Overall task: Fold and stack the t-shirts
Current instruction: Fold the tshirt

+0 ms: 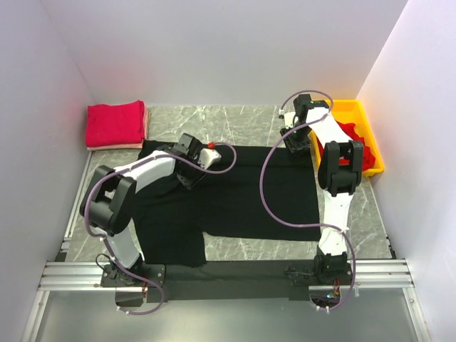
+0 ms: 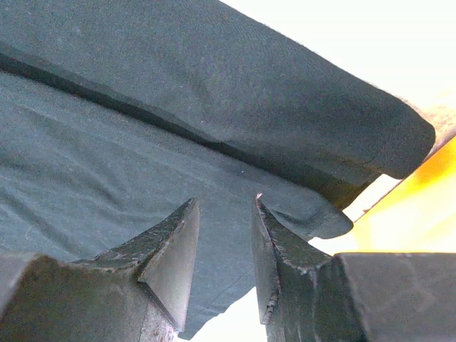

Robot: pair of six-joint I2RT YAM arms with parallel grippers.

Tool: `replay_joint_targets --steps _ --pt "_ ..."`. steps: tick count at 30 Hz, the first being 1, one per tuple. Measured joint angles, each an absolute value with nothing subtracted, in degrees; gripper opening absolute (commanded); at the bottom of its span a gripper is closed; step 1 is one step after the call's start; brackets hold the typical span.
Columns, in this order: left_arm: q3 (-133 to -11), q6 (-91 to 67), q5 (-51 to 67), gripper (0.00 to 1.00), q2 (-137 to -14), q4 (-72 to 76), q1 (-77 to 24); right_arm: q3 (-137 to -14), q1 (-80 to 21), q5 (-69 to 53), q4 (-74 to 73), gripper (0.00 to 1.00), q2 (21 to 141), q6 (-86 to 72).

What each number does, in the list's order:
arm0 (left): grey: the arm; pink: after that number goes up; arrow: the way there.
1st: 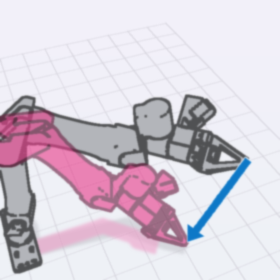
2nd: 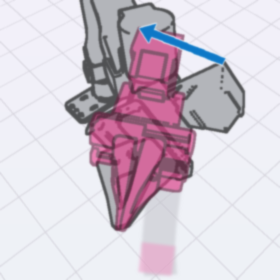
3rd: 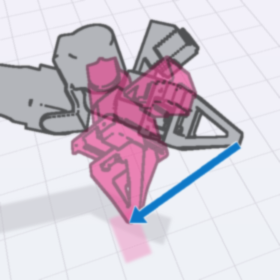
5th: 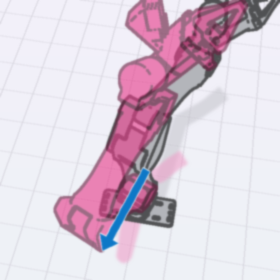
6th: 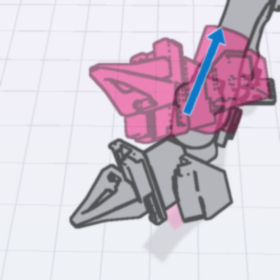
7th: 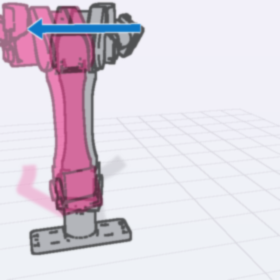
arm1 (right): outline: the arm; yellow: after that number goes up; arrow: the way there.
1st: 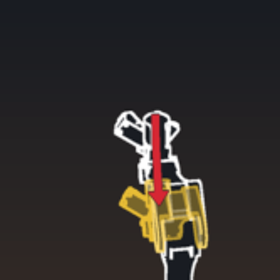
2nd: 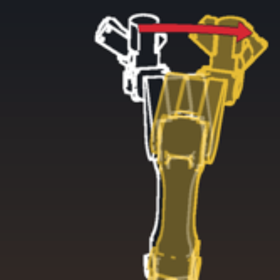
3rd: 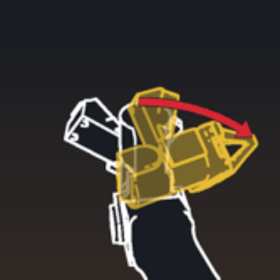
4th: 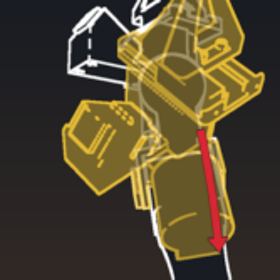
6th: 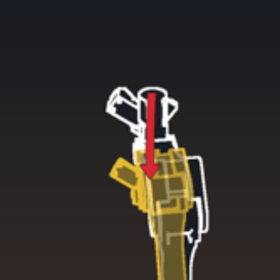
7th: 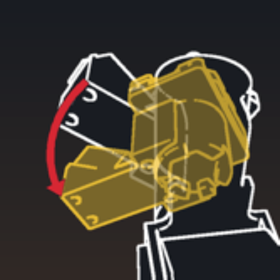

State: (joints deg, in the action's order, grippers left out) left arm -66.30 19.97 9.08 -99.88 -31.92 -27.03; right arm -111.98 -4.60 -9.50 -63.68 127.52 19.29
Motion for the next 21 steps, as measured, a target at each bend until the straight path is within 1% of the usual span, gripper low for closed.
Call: replay_joint_targets --steps 4,7,8,9,11,14,15,17,18,20,21 --pt "-65.9 18.3 7.2 0.39 -101.9 -31.9 -27.1 -112.0 -4.6 -9.3 -63.7 0.42 127.5 19.1" --pt "-65.8 17.6 6.2 0.36 -103.1 -31.7 -27.2 -112.0 -4.6 -9.1 -63.7 0.42 127.5 19.1" --pt "-65.8 17.4 5.9 0.34 -103.4 -31.6 -27.2 -112.0 -4.6 -9.0 -63.7 0.42 127.5 19.1" --pt "-65.8 17.2 5.7 0.30 -103.4 -31.4 -27.2 -112.0 -4.6 -9.0 -63.7 0.42 127.5 19.1" --pt "-65.8 16.8 5.3 0.26 -103.4 -31.2 -27.2 -112.0 -4.6 -9.0 -63.7 0.42 127.5 19.1" --pt "-65.9 16.6 5.3 0.14 -103.4 -31.2 -27.2 -112.0 -4.6 -9.0 -63.7 0.42 127.5 19.1" --pt "-65.9 16.6 5.5 0.07 -103.4 -31.2 -27.2 -112.0 -4.6 -9.0 -63.7 0.42 127.5 19.1" --pt "-66.0 16.4 6.3 0.03 -103.2 -31.6 -27.2 -112.0 -4.6 -9.0 -63.7 0.42 127.5 19.1" --pt "-66.1 16.3 6.9 0.01 -103.1 -32.1 -27.2 -112.0 -4.6 -9.0 -63.7 0.42 127.5 19.1" --pt "-66.4 15.9 8.3 0.01 -102.7 -32.9 -27.2 -112.0 -4.6 -9.0 -63.7 0.42 127.5 19.1" --pt "-66.7 15.7 9.1 0.04 -102.5 -33.3 -27.2 -112.0 -4.6 -8.9 -63.7 0.42 127.5 19.1"
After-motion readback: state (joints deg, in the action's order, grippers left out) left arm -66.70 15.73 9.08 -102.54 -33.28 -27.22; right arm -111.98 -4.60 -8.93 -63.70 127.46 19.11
